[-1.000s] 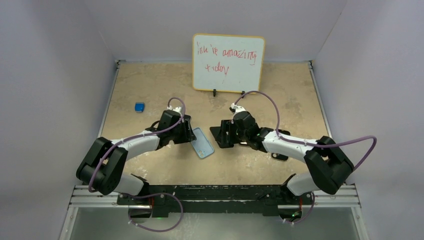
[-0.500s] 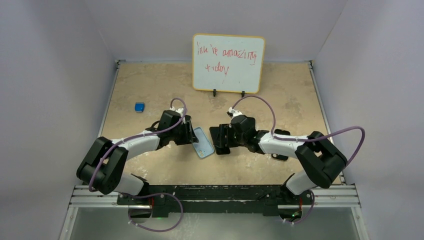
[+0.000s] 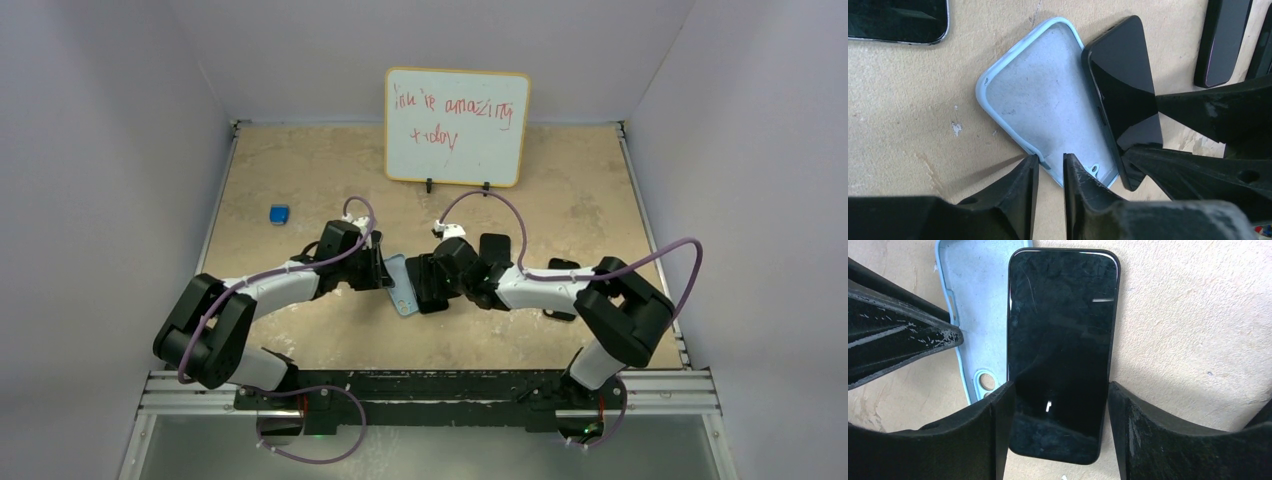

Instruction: Put the phone into the phone case

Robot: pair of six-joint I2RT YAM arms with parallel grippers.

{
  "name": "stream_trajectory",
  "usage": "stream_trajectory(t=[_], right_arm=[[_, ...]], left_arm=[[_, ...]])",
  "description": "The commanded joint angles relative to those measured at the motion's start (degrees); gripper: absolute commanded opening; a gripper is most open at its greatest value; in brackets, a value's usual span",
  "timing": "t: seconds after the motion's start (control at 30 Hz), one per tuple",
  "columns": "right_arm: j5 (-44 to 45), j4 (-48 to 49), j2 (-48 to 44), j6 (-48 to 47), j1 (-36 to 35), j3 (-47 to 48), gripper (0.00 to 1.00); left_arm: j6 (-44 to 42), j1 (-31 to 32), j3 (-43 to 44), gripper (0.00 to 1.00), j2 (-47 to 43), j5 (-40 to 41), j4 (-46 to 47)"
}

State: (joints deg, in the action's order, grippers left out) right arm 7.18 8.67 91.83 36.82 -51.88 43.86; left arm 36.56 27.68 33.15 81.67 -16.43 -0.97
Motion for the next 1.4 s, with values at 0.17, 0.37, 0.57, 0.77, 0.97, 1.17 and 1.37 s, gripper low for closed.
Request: stream_trajectory(t=[0.17,0.37,0.57,0.77,0.97,1.17,1.37], right_arm=[[0.3,1.8,2.2,1.5,-3.6,3.8,0.34],[0.2,2.5,4.9,1.1,-5.1,6.6,0.34],[-1.5,3.4,5.8,2.2,-5.2,8.7,0.33],[-6.9,6.2,6.8,6.3,-5.3,9.2,0.33],[-9.3,9.9,9.2,8.8,-5.2,9.8,0.32],[-9.6,11.8,11.4,6.9,-5.3,10.8,0.27],[-9.6,12.8,11.2,4.2,-5.3,10.7,0.25]], left_arm=[[-1.7,-0.2,-0.3,0.15,-1.1,-4.9,4.3],[-2.1,-0.2,-0.5,0.13,-1.1,-5.0,4.6],[-2.1,-0.2,-0.9,0.10,-1.1,-5.5,5.2],[-2.0,-0.2,-1.2,0.10,-1.7,-5.8,5.5],[-2.2,-0.2,-1.2,0.11,-2.5,-6.2,5.5],[-1.8,-0.2,-1.4,0.12,-3.4,-5.9,5.4],[-2.0,-0.2,-0.8,0.13,-3.5,-5.5,3.7]])
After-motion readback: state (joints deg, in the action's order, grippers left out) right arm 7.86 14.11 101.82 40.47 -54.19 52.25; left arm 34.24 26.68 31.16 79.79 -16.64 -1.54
